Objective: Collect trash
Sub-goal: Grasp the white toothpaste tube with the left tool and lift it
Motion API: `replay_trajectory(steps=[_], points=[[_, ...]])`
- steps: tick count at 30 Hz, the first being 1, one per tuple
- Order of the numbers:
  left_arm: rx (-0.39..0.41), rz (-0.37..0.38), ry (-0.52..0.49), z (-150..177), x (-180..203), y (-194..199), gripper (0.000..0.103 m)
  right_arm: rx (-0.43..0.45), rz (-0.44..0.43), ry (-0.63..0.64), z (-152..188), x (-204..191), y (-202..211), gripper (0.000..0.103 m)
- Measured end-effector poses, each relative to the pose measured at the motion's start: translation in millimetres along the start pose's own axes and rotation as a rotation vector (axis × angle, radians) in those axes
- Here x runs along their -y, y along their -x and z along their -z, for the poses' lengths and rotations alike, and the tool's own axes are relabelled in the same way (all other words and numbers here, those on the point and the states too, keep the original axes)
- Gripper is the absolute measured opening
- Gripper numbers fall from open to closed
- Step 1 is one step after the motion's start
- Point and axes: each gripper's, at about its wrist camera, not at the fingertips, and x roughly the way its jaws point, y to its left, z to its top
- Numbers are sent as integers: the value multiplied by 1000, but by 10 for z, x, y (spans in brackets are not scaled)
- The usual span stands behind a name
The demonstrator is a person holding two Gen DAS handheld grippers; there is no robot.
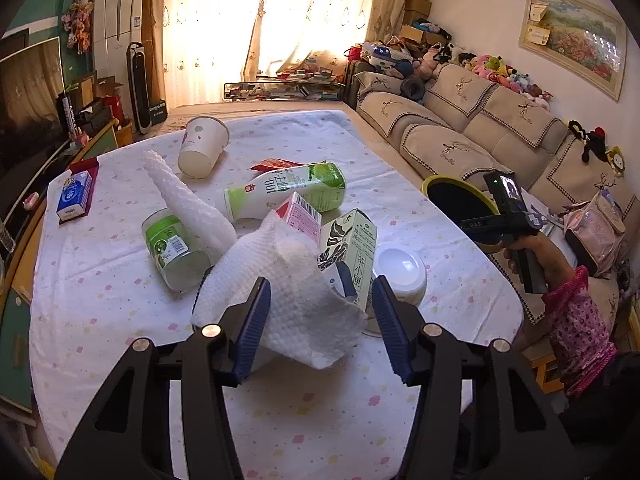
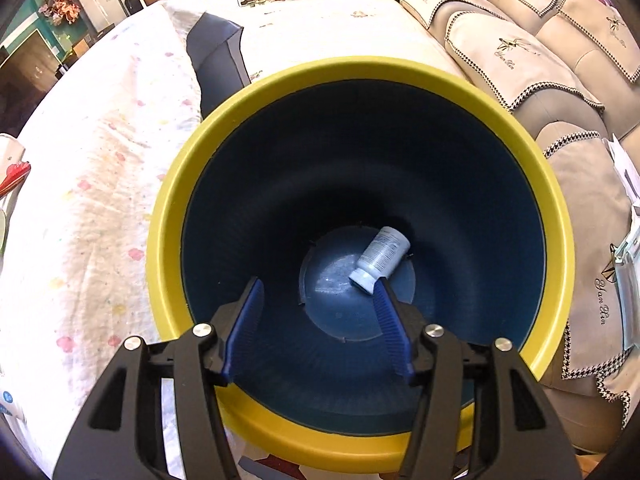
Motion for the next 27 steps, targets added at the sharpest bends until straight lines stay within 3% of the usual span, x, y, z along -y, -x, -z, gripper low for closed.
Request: replay_trajectory(steps=[4, 9, 13, 20, 25, 27], points=[[-3, 9, -24, 9, 1, 42, 42, -3, -3, 5, 29, 5, 12, 55], [-28, 12, -61, 31, 25, 63, 21, 0, -9, 5, 29, -18, 14, 55], [-31, 17, -75, 39, 16, 127, 17, 8, -14, 10, 28, -41, 50, 55], [30, 24, -88, -70, -30, 439, 9, 21, -17, 9, -11, -48, 88, 55], [17, 57, -83, -152, -55, 463, 9, 23, -22, 11, -5, -41, 95, 55], [-7, 67, -90, -151, -34, 414, 14, 20, -22, 12, -8, -41, 81, 55]])
